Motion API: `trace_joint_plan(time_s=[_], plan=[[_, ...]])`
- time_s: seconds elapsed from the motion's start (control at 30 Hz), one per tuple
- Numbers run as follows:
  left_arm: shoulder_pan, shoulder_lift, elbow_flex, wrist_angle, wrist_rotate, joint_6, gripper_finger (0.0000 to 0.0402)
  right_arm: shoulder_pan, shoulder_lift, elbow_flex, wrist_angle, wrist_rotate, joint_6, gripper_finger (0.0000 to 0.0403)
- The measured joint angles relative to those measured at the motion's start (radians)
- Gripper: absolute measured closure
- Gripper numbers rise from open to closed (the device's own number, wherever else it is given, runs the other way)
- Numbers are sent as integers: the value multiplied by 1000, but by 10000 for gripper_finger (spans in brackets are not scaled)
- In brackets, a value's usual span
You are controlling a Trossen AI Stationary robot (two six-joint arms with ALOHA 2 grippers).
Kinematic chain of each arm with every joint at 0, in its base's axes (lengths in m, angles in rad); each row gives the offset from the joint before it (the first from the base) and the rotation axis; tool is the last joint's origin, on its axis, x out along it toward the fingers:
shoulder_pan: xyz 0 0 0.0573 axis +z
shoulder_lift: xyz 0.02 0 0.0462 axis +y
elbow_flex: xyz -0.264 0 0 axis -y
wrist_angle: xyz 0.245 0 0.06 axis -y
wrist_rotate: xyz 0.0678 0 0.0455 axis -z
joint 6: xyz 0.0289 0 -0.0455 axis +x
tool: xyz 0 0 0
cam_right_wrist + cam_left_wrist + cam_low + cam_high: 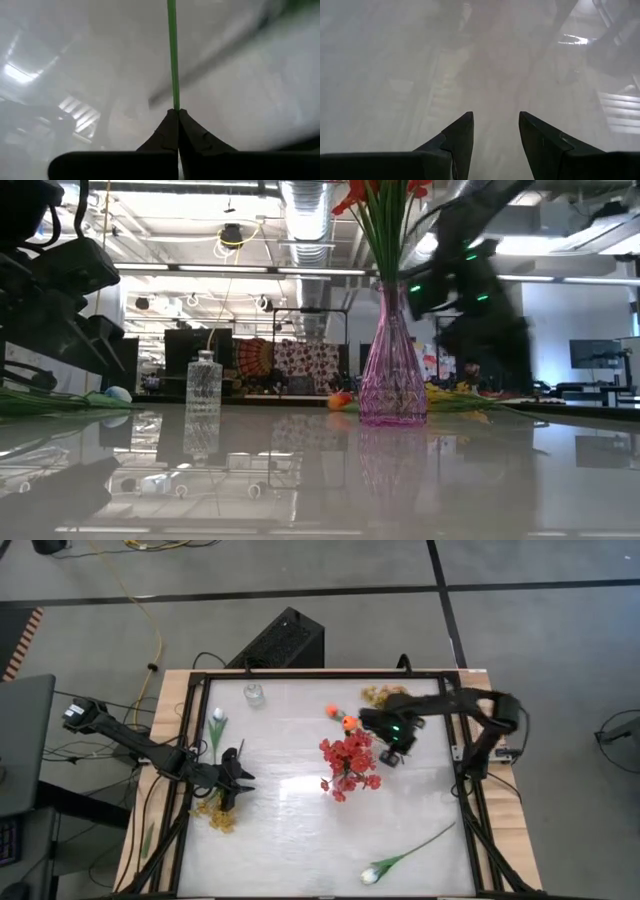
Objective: Sort flowers into vase by color
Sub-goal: Put the orange tulip into the violet vase
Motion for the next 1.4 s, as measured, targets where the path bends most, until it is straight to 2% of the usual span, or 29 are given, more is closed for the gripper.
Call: trace_joint_plan(time_s=[0.17,0.33,0.47,0.6,0.73,0.97,1.2,1.3,1.4], plan=[[0,0,0,9,-29,29,255,57,-153,-147,29,3,140,341],[0,0,0,42,-57,76,255,116,-246,-163,98,-4,190,318],[0,0,0,96,-58,124,255,134,-282,-163,252,27,178,307],[1,0,0,147,-58,168,255,120,-263,-160,389,78,97,304],[1,0,0,183,-56,180,255,68,-197,-161,406,127,81,303],[0,0,0,184,-55,180,255,16,-78,-161,432,127,7,303],[0,0,0,176,-50,192,255,38,-25,-156,437,109,5,305],[0,0,0,175,-48,202,255,59,-30,-156,429,110,12,329],[0,0,0,169,-47,201,255,79,-63,-161,432,112,28,376]])
